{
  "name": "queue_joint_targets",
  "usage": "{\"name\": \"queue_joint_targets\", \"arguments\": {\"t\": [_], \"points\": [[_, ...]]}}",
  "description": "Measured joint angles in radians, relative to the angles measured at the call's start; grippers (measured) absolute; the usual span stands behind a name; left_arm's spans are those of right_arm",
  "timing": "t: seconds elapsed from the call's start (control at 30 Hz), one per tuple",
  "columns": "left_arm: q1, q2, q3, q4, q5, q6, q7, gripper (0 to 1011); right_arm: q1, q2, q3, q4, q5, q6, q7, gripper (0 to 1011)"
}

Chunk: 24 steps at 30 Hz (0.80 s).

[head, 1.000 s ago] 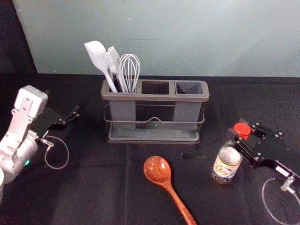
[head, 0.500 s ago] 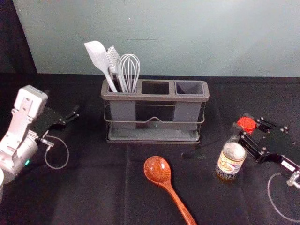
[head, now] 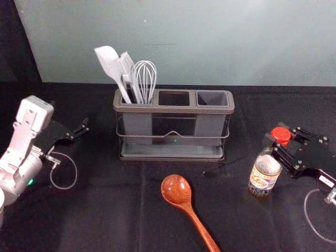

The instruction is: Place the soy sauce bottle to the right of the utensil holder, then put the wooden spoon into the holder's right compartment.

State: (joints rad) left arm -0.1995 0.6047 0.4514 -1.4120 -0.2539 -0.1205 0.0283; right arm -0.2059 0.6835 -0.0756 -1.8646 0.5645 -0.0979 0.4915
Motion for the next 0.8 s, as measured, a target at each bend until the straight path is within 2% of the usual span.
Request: {"name": "queue_joint_targets", "arguments": {"t": [0.3, 0.43, 0.8], "points": [[0.000, 0.000, 0.000, 0.000, 0.000, 0.000, 0.000, 1005, 0.048, -0.015, -0.013, 0.039, -0.022, 0.002, -0.003, 381], [0.000, 0.000, 0.000, 0.000, 0.000, 0.000, 0.000, 1005, 0.104, -0.030, -0.036, 0.082, -0.041, 0.010, -0.007, 381], [0.000, 0.000, 0.000, 0.000, 0.000, 0.000, 0.000, 1005, 0.227, -0.067, -0.085, 0.193, -0.057, 0.027, 0.004, 381]]}}
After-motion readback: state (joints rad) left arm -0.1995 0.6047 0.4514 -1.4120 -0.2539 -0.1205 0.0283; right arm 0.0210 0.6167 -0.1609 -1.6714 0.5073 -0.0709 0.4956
